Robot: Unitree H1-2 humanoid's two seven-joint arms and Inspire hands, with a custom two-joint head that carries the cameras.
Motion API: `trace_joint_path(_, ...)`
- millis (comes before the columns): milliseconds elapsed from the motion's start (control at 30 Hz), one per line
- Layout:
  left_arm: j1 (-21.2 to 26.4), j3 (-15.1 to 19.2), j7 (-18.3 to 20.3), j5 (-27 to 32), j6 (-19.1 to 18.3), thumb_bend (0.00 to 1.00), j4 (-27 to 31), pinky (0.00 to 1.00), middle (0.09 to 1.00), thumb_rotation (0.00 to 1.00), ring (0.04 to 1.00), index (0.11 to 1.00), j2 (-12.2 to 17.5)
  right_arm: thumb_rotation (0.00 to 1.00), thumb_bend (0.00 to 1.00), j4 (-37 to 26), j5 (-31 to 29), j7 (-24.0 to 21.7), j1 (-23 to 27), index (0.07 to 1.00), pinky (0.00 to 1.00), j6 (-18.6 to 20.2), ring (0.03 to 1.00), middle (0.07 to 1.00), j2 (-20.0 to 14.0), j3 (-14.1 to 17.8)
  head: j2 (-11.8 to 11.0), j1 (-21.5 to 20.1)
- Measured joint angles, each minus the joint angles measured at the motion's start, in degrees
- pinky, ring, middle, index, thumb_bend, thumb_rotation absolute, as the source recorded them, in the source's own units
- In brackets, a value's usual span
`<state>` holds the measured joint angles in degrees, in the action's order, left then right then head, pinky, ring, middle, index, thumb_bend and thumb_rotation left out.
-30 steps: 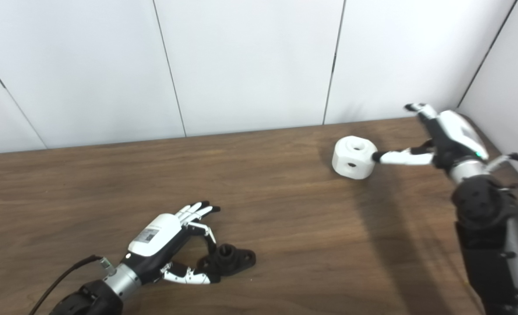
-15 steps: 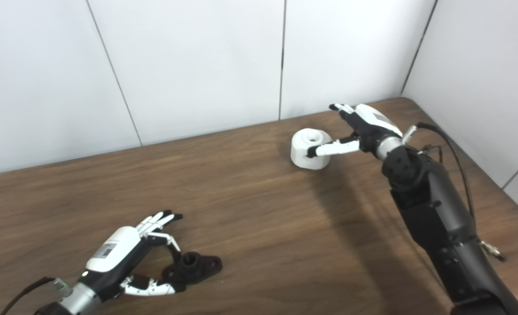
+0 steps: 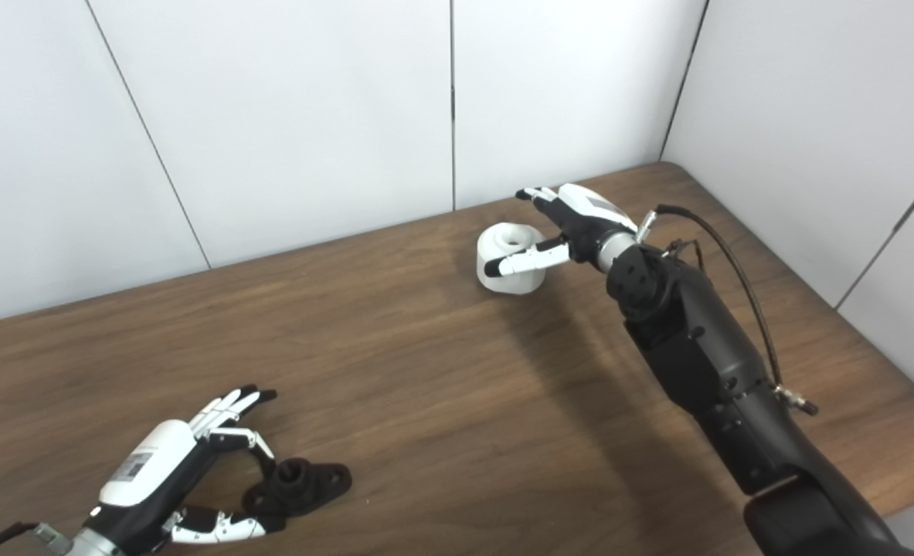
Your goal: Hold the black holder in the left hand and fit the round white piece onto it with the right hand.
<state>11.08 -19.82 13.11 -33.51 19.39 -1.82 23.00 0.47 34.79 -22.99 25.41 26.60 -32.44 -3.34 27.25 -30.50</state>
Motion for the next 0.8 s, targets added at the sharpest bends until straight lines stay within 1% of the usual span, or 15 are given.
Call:
trace_joint_path(233,0.0,0.1,0.0,0.2,0.3,0.51,-0.3,1.0,0.96,0.05,1.0,0.483,0.0,0.57,1.0,-0.8,-0.5,0.3,0.0,0.908,0.76,0.0,1.0,1.0,0.0,-0.2,-0.3,-0.3)
trace_joint_path(400,0.0,0.2,-0.2,0.2,0.7,0.52,-0.5,1.0,0.959,0.05,1.0,0.483,0.0,0.51,0.99,-1.8,-0.4,0.2,0.0,0.888,0.76,0.1,1.0,1.0,0.0,-0.4,-0.6,-0.2)
trace_joint_path(567,0.0,0.3,-0.7,0.2,1.4,0.52,-1.0,1.0,0.96,0.05,1.0,0.483,0.0,0.47,0.98,-1.9,-0.4,0.2,0.0,0.879,0.77,0.1,1.0,1.0,-0.4,-1.2,-0.6,-0.2)
trace_joint_path(700,0.0,0.3,-0.8,0.2,1.4,0.52,-1.0,1.0,0.956,0.05,1.0,0.483,0.0,0.47,0.99,-0.7,0.3,0.2,0.7,0.875,0.85,0.1,1.0,1.0,-0.9,-2.5,-0.8,0.0)
trace_joint_path(800,-0.1,0.3,-0.9,0.2,1.6,0.52,-1.1,1.0,0.956,0.05,1.0,0.483,0.0,0.47,0.99,1.8,0.4,1.1,1.5,0.865,0.87,-0.4,1.0,1.0,-0.9,-2.8,-0.8,0.0)
